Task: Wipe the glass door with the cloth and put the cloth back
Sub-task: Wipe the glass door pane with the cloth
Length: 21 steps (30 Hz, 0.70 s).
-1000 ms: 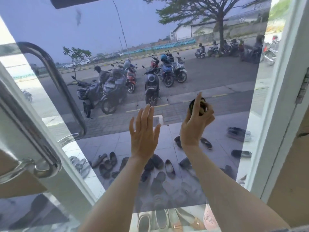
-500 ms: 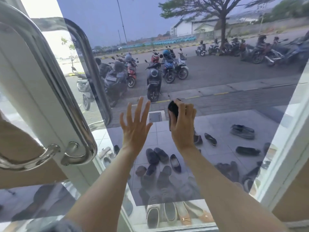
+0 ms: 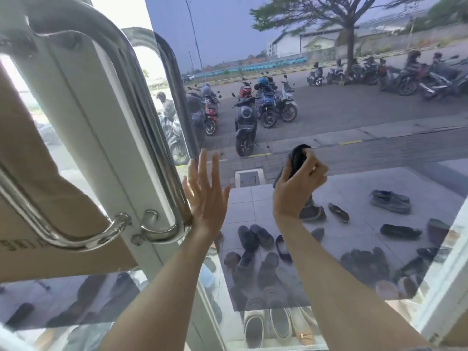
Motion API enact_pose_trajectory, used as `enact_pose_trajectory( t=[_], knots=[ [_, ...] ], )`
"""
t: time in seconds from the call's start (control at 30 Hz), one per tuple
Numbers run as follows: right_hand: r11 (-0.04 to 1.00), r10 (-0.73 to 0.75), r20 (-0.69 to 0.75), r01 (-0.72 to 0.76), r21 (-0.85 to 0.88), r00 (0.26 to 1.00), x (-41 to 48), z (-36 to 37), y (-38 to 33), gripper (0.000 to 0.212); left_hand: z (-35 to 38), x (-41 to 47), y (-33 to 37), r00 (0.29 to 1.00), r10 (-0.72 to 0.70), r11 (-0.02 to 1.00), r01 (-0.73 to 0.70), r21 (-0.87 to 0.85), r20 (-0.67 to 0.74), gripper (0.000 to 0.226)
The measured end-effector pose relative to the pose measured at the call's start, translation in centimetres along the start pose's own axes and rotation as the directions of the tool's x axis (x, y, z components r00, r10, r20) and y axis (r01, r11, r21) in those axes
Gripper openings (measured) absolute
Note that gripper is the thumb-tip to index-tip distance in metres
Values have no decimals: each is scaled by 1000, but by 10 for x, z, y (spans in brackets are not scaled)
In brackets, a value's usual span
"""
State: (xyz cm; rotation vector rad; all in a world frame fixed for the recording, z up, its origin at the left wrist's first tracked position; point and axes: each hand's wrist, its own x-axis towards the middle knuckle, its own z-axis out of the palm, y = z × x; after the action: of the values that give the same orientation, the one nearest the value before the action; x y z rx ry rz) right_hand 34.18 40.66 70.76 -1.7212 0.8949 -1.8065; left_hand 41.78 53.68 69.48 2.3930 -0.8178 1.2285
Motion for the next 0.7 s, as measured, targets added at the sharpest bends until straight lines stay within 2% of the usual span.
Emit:
enact_pose_trajectory(
  t=[0.13,0.27,0.43,0.53,0.63,0.67,0.7],
  knots=[
    [992,-101,91,92,91,991,-17,11,-22,26,-1,4,0,993,-34,975,58,-216,113,76],
    [953,-283,153,260,153,947,-20,16,-33,26,1,3,-3,995,-40,972,59,-229,89,68],
    [865,-501,273,475,160,821,-21,20,-27,32,2,3,-3,995,-37,976,56,-208,95,66],
    [779,-617,356,609,149,702,-22,15,-11,39,1,3,-1,993,-44,986,60,-154,107,67],
    [737,-626,484,667,111,611,-26,-2,23,45,0,4,0,979,-79,960,125,-251,186,63],
    [744,-598,518,664,73,612,-25,-11,39,44,-1,3,2,979,-79,950,131,-282,190,63],
    [780,-538,533,625,23,652,-22,-22,55,40,-3,3,5,985,-69,956,111,-271,160,64]
  ],
)
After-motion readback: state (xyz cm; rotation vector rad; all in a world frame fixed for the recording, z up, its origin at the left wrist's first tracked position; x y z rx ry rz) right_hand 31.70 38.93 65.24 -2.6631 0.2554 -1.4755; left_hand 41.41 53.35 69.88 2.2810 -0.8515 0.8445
